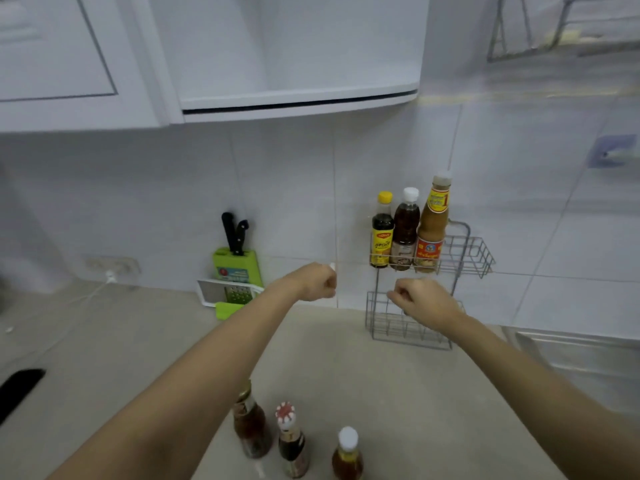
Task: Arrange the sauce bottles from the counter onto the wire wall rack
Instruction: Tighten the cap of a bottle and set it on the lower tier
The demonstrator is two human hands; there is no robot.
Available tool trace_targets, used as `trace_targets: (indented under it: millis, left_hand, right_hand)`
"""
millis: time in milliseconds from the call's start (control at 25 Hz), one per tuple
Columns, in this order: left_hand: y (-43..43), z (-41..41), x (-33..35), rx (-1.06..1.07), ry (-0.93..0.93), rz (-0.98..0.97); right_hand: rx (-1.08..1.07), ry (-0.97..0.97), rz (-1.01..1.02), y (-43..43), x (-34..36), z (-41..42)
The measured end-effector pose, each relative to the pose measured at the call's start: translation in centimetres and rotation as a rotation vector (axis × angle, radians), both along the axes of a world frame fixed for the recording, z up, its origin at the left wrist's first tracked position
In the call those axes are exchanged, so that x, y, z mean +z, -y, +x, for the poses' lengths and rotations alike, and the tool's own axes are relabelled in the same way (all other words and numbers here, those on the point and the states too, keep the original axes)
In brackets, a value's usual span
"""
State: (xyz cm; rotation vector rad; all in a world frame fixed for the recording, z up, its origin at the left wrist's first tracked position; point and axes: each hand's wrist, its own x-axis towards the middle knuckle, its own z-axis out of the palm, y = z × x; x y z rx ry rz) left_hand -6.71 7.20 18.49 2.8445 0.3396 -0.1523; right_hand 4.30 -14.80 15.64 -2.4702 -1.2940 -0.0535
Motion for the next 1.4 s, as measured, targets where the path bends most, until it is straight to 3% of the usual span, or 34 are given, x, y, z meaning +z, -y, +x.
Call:
trace_targets:
  millis: [200,400,480,640,800,880,960,1400]
  left_hand:
    - [-3.0,-5.9,-0.8,0.019,0.013,0.008]
    - [-9.5,-13.8,-6.5,0.226,0.090,-0.156]
    - [-11.0,-17.3,-10.0,0.263,0.002,-0.233]
    - [-9.5,-22.8,-15.9,0.123,-0.152,-0.436]
    - [-7.2,-23.8,-18.0,0.073,-0.015,-0.714]
    - [-6.9,-23.4,-18.0,0.086,0.090,-0.761]
    - [-6.9,-23.1,-18.1,0.093,0.155,-0.742]
    - [-8.0,-22.2,-17.9,-0.013,0.098,-0.565]
  right_hand:
    - [0.162,0.001,-0.092,-4.7,-0.5,-6.3]
    - [0.238,-0.057,-0.101,-9.1,-1.1,-13.7]
    - [0.254,-0.100,-0.120,-10.9,-1.8,-16.4]
    - [0.272,-0.156,-0.219,-13.5,-4.1,-20.7]
    - [0.275,-0.121,-0.290,-14.9,-5.2,-22.4]
    - [0.286,-0.124,-0.268,-15.3,-5.2,-22.7]
    - [0.323,-0.131,-0.259,-15.1,-5.1,-22.7]
    - [0.615,0.164,-0.380,-14.9,-4.6,-22.3]
